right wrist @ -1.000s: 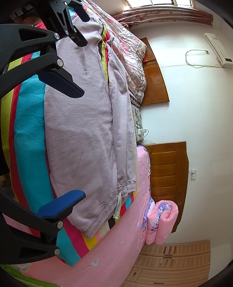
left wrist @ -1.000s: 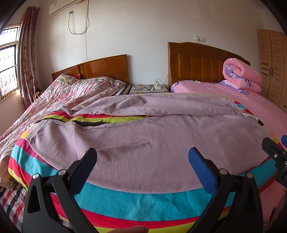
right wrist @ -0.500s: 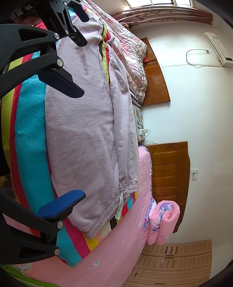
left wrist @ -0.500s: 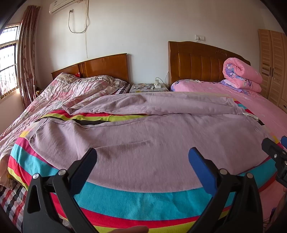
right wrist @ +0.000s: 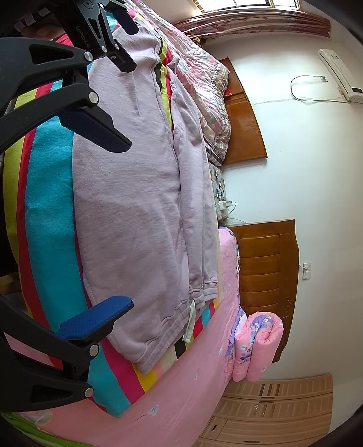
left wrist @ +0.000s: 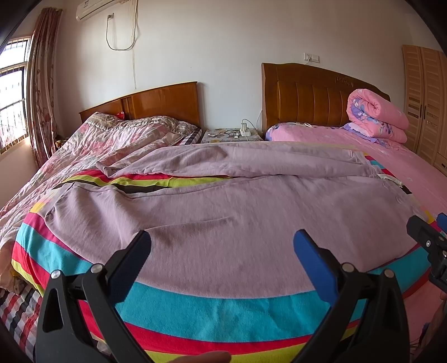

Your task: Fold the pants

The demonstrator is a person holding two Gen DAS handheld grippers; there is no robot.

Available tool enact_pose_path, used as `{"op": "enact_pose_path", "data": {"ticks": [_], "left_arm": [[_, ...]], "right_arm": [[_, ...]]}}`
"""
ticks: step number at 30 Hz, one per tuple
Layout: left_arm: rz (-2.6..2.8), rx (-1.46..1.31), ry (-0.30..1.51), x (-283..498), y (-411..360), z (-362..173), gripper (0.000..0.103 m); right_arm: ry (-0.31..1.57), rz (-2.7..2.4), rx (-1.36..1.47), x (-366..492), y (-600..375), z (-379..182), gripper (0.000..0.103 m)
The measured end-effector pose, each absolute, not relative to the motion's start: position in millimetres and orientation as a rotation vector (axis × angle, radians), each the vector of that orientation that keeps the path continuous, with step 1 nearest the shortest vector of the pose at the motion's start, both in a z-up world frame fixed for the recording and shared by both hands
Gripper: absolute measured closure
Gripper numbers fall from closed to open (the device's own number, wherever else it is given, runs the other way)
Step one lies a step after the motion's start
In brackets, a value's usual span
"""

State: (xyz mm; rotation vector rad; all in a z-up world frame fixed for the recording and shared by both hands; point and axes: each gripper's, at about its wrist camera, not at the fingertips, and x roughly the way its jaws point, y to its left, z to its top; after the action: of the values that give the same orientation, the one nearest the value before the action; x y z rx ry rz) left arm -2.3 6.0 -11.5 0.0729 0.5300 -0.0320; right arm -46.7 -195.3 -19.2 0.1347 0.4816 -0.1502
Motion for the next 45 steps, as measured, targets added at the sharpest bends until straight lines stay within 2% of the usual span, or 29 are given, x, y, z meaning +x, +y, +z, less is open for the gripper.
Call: {"op": "enact_pose_path", "data": {"ticks": [19, 26, 32, 36, 40, 45], "left_arm": [[-0.044, 0.065, 0.556, -1, 5, -20, 0.001], [-0.13, 0.066, 0.635, 23, 11, -25, 0.001], [-0.083, 0.195, 0.652, 84, 20, -9, 0.001], [-0.157, 0.08, 0.829, 164, 42, 0, 0.001], [-0.273, -0.112, 1.04, 240, 54, -9, 0.001], [-0.293, -0.31, 1.028, 297, 59, -14, 0.001]], "right_arm": [[0.505, -0.141, 0.141, -47, -193, -26, 0.004], [0.615, -0.089, 0.09, -9, -203, -29, 0.004], [0.696, 0.05, -0.032, 90, -229, -10, 0.004], [0.731, 0.123, -0.081, 196, -255, 5, 0.004], [0.828, 0.236, -0.107, 316, -272, -4, 0.004], [0.924, 0.375, -0.153, 425, -277, -28, 0.005]]}}
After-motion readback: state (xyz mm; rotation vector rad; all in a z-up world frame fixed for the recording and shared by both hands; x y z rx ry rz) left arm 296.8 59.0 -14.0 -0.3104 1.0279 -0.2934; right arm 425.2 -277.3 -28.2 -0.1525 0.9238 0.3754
